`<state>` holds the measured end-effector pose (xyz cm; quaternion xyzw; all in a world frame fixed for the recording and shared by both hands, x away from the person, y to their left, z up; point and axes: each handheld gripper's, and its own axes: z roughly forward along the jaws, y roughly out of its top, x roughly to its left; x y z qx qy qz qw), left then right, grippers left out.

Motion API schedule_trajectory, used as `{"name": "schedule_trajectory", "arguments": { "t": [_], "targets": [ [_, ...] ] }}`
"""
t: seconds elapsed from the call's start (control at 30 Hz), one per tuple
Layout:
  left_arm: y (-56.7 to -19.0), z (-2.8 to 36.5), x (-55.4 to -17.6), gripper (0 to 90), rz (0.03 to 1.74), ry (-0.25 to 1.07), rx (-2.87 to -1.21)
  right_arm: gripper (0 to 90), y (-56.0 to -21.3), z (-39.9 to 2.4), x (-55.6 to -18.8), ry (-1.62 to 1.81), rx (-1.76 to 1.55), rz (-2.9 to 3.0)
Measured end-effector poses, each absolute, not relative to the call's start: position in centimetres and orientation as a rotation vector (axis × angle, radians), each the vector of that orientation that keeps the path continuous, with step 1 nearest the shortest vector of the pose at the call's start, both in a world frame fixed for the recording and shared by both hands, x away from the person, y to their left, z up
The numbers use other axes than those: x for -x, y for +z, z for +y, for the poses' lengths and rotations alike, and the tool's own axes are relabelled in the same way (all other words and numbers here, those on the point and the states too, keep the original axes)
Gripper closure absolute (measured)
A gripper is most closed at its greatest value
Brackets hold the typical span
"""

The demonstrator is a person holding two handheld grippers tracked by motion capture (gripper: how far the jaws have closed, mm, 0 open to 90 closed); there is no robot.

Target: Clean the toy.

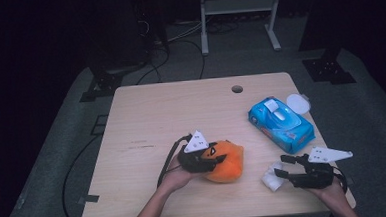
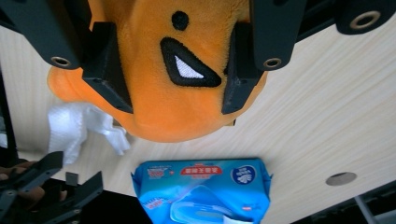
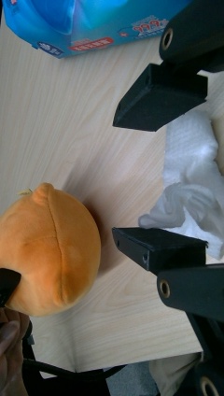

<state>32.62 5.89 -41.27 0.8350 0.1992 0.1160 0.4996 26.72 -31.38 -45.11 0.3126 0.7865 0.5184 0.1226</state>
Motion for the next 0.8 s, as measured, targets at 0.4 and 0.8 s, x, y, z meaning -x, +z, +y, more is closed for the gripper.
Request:
{"name": "schedule_trajectory", "arguments": {
  "t": [0.4,0.8],
  "targets": [
    [-40.7,7.1,-34.7,49.2,0.531,0.373,-2.024,38.6,-43.3,-31.8,-26.9,1.577,-0.907,2.214],
    [-41.5,7.7,-35.5,38.9,0.580,0.391,-2.035,38.1,-43.4,-31.8,-27.5,1.508,-0.932,2.218]
  ]
}}
